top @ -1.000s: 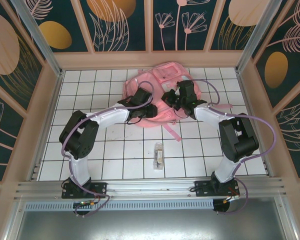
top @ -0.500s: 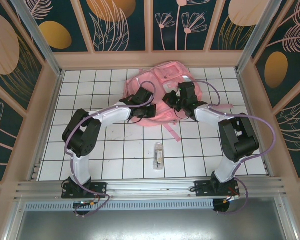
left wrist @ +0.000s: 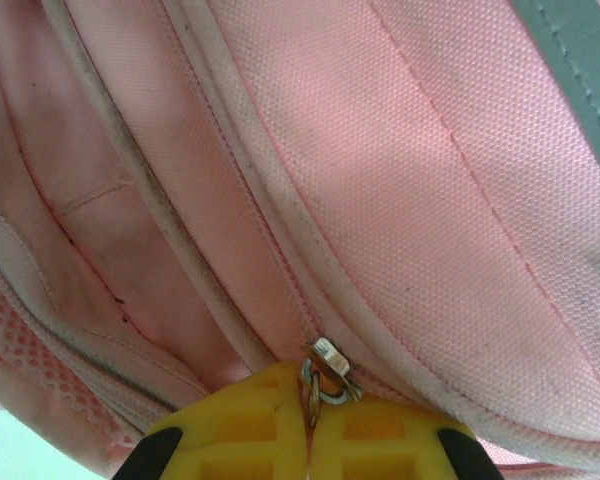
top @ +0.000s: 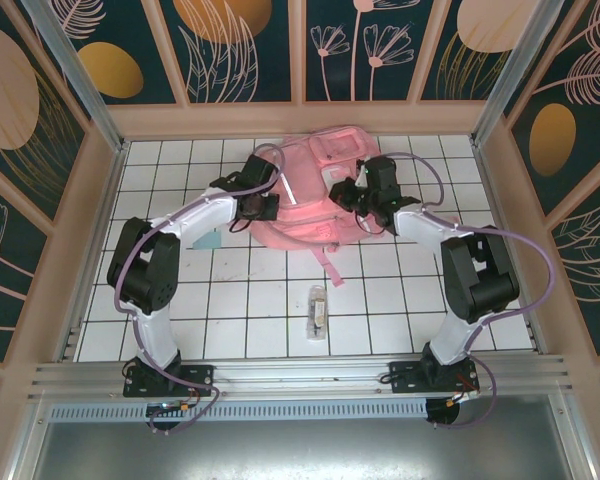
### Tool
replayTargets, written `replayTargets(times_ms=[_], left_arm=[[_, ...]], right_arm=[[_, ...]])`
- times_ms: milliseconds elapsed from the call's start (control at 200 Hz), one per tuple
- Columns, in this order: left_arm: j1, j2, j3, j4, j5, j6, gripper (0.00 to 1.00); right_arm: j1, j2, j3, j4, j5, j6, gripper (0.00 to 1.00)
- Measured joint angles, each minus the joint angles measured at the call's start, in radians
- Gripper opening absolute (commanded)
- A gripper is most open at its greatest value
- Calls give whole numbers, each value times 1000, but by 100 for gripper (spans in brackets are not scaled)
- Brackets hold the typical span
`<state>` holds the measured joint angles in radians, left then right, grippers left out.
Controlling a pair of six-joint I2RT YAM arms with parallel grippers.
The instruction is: Pack the student bag
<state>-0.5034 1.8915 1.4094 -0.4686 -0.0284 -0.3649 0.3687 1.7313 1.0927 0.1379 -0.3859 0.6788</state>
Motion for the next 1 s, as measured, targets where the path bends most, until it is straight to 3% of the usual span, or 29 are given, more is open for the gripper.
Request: replayTargets(times_ms=[175, 315, 410, 520, 665, 820, 1001], left_arm=[[-76, -45, -74, 0, 70, -6, 0], [-176, -83, -124, 44, 220, -85, 0], [-212, -74, -112, 80, 315, -137, 0], [-243, -2, 8, 88, 392, -169, 0], [-290, 132, 217, 124, 468, -193, 0], [-315, 197, 289, 154, 488, -202, 0], [-318, 200, 264, 161, 489, -202, 0]], right_arm=[[-73, 117, 127, 0, 0, -23, 0], [-115, 182, 207, -22, 0, -29, 0], [-118, 166, 212, -52, 13, -43, 16], [-119, 70, 140, -86, 43, -45, 35], [-121, -144, -10, -149, 60, -38, 48], [-136, -311, -142, -204, 90, 0, 52], [-131, -344, -223, -217, 102, 44, 49]])
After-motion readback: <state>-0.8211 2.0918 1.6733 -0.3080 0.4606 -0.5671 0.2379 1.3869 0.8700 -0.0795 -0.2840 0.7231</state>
